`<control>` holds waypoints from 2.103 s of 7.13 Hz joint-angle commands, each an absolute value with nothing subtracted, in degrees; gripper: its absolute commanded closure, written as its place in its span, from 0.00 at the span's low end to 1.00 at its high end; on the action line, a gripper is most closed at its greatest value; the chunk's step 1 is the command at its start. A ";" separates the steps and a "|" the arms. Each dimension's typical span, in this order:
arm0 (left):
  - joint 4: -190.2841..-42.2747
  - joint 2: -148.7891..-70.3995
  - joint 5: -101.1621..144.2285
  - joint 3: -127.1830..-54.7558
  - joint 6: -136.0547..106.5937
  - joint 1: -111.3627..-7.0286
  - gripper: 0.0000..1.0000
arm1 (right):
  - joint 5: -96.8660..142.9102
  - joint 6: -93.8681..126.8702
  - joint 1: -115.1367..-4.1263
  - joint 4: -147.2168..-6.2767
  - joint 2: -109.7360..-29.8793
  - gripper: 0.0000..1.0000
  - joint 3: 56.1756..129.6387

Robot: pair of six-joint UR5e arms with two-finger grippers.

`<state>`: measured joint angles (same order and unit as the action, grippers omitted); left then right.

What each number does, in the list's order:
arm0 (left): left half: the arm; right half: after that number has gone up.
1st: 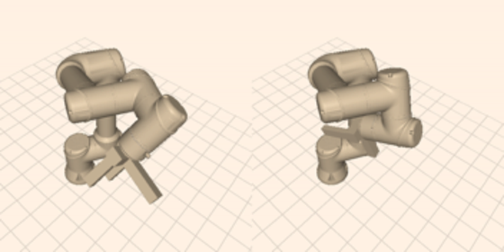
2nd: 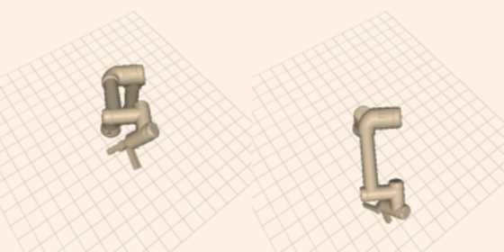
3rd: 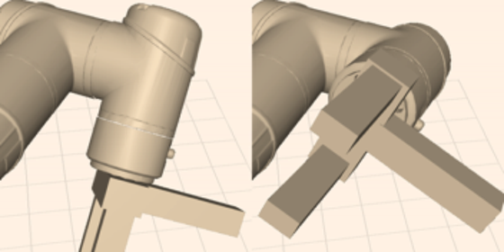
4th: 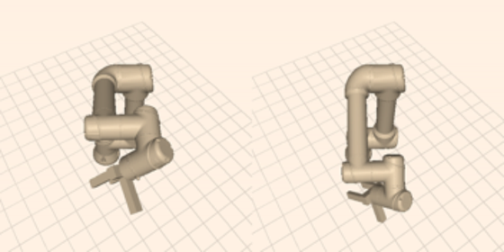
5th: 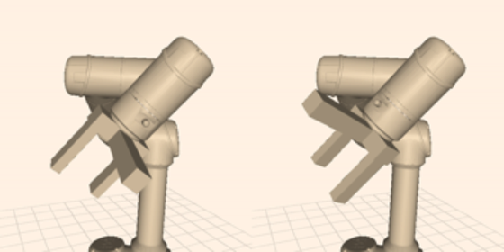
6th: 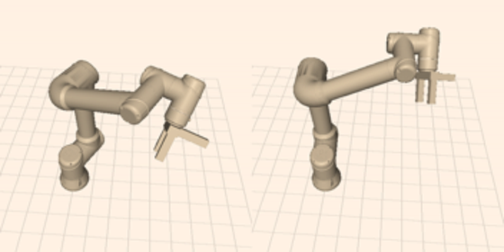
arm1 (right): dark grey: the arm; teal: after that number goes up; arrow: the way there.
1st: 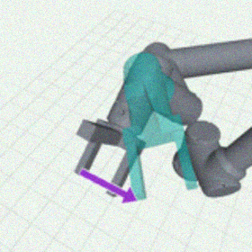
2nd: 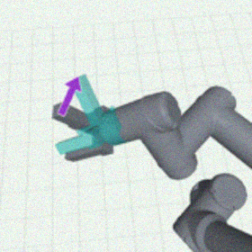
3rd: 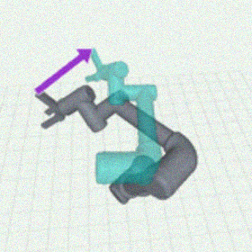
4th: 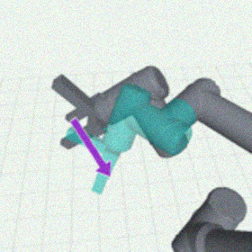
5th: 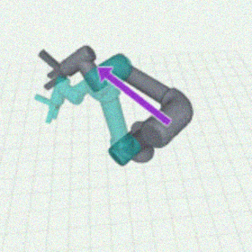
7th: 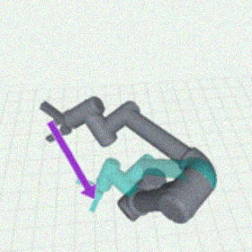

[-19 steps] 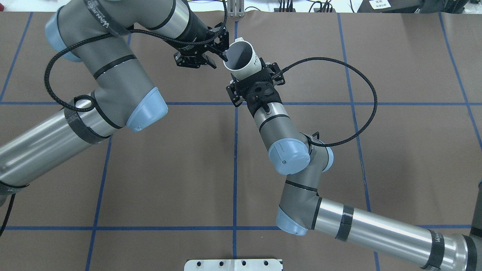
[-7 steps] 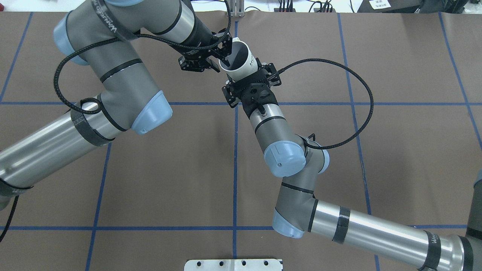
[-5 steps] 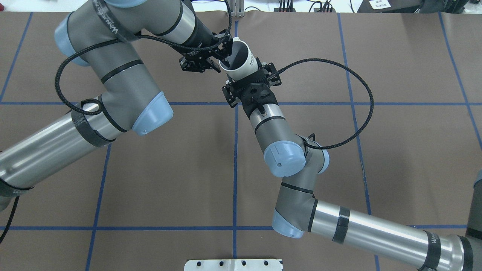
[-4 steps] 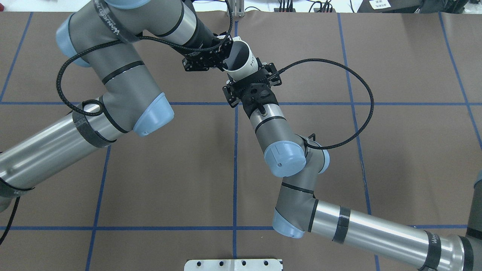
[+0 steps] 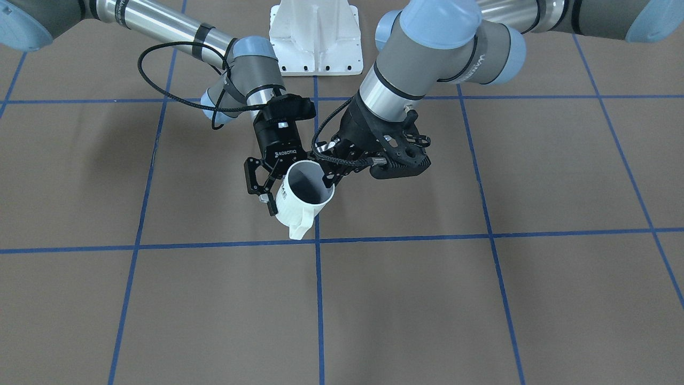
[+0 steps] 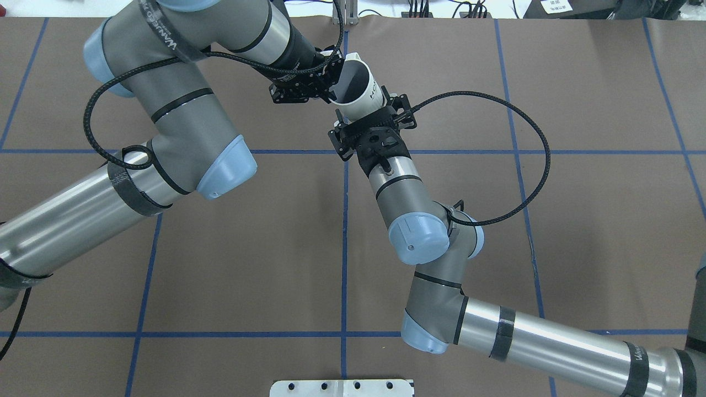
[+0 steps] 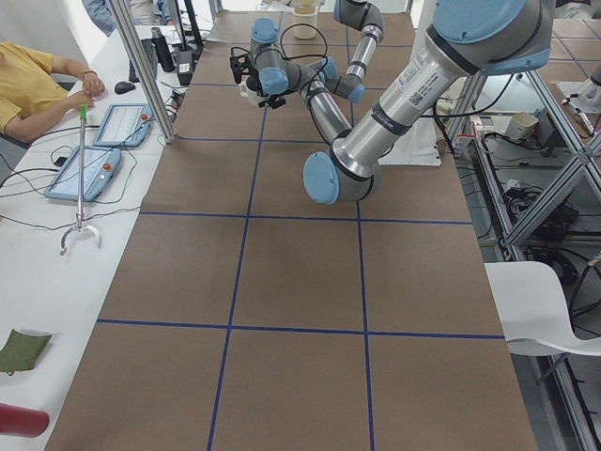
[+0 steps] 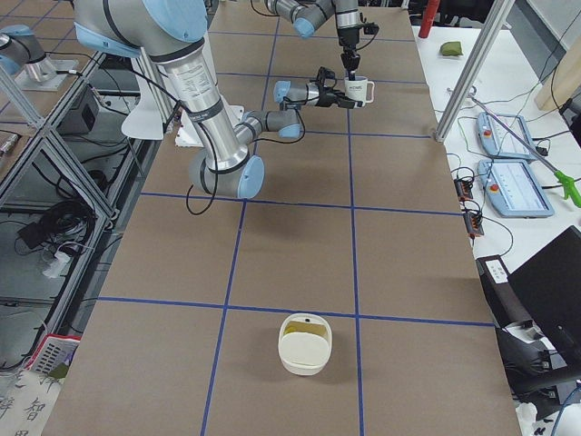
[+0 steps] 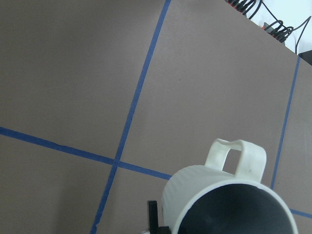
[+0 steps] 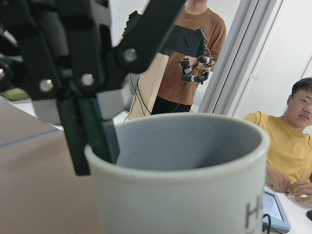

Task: Left arm hands cup to right arm to dump lemon

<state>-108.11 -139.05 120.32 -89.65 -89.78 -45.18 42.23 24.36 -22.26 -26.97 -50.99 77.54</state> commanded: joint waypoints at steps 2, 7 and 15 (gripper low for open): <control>-108.11 -139.22 120.32 -89.65 -89.74 -45.18 1.00 | 40.18 23.65 -20.40 -26.72 -52.38 0.02 80.24; -108.11 -139.13 120.32 -89.65 -89.74 -45.26 1.00 | 32.10 18.46 -12.32 -26.63 -59.06 0.02 90.79; -107.49 -137.38 118.30 -86.49 -80.44 -48.59 1.00 | 31.90 21.62 -17.30 -30.56 -61.00 0.00 97.03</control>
<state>-107.53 -138.26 118.24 -87.40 -82.96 -47.64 31.72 21.52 -15.41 -28.14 -61.02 96.97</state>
